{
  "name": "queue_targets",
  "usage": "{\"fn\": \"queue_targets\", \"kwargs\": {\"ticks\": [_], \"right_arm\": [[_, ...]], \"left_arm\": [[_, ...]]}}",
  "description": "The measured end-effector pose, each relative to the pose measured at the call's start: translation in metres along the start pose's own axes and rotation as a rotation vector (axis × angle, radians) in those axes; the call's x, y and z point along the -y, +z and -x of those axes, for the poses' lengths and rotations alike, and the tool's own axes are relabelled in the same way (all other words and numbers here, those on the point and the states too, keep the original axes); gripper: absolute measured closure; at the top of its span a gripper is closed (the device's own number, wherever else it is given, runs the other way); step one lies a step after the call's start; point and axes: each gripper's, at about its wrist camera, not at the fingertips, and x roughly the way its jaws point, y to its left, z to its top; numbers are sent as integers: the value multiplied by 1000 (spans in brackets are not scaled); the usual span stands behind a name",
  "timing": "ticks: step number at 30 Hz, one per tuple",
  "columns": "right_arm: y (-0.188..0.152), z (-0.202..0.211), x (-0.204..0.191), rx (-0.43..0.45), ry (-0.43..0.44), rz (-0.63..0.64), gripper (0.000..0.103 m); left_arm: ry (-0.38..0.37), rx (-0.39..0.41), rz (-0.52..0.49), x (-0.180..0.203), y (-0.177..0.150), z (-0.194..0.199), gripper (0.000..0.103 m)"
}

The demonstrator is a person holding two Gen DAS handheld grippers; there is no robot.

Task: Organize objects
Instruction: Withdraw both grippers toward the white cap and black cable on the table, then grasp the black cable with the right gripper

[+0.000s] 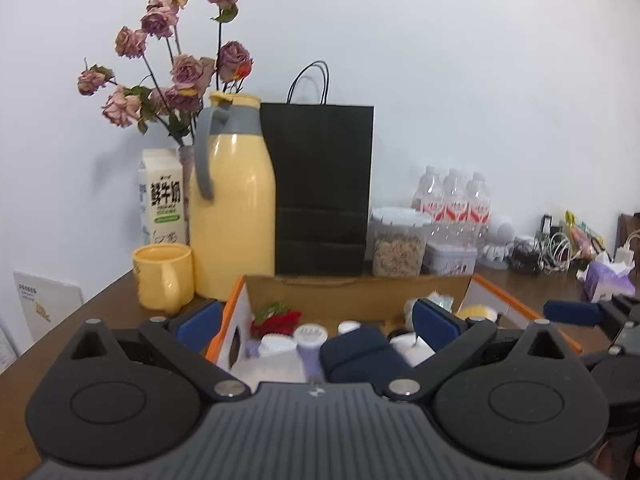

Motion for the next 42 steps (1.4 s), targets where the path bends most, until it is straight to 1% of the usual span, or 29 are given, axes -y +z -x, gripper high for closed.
{"fn": "queue_targets", "kwargs": {"ticks": [12, 17, 22, 27, 31, 37, 42], "right_arm": [[-32, 34, -15, -92, 64, 24, 0], [-43, 42, -26, -139, 96, 45, 0], [-49, 46, -34, -170, 121, 48, 0], [-52, 46, -36, -204, 157, 25, 0], [-55, 40, -40, -249, 188, 8, 0], [-56, 29, -49, -311, 227, -18, 0], [-57, 16, -62, -367, 243, -15, 0]], "left_arm": [[52, -94, 0, -24, -32, 41, 0], [52, -154, -24, -34, -45, 50, 0], [68, -184, -36, -44, -56, 56, 0], [93, -209, -17, -55, -62, 57, 0], [104, -222, 2, -62, -65, 56, 0], [90, -256, 31, -67, -67, 52, 0], [91, -276, 81, -75, -68, 49, 0]]}}
